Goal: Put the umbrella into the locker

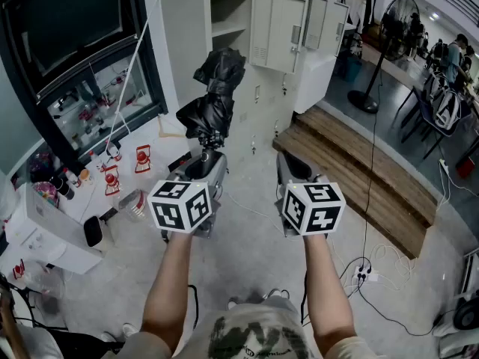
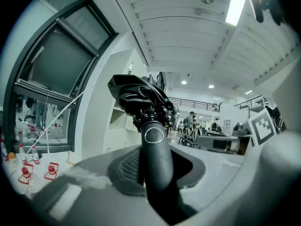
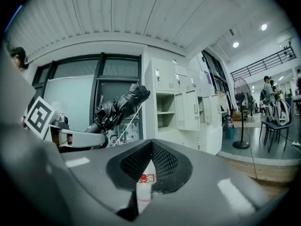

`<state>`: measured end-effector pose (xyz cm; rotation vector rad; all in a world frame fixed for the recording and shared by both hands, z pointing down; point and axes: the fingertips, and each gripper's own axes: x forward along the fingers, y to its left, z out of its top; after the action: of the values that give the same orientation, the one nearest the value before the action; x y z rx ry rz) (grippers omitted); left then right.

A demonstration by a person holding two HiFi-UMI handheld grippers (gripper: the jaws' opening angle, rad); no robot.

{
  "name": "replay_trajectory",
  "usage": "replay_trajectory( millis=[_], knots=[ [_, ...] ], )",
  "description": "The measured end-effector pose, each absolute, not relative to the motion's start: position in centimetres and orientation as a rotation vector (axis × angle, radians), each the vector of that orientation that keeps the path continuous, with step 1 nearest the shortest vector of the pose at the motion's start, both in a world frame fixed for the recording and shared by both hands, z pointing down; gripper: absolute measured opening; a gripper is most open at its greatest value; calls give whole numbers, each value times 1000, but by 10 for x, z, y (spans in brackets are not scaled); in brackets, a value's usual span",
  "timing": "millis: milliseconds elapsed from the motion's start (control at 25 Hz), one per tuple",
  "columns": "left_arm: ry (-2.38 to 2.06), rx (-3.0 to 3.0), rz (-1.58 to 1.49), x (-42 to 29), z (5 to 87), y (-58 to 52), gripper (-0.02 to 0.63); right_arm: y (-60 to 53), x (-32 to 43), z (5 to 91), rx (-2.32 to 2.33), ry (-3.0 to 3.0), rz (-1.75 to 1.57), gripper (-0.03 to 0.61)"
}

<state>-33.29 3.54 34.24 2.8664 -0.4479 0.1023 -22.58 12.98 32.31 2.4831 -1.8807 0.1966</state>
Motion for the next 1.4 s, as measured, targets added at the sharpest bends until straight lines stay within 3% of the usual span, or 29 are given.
replay_trajectory(
  millis=[480, 1400],
  knots=[
    [-428, 2855, 98, -301, 352, 18, 112, 115, -197, 340, 2495, -1859, 226, -5],
    [-594, 2801, 125, -85, 344, -51, 112, 32, 17, 339, 2361, -2042, 270, -5]
  ],
)
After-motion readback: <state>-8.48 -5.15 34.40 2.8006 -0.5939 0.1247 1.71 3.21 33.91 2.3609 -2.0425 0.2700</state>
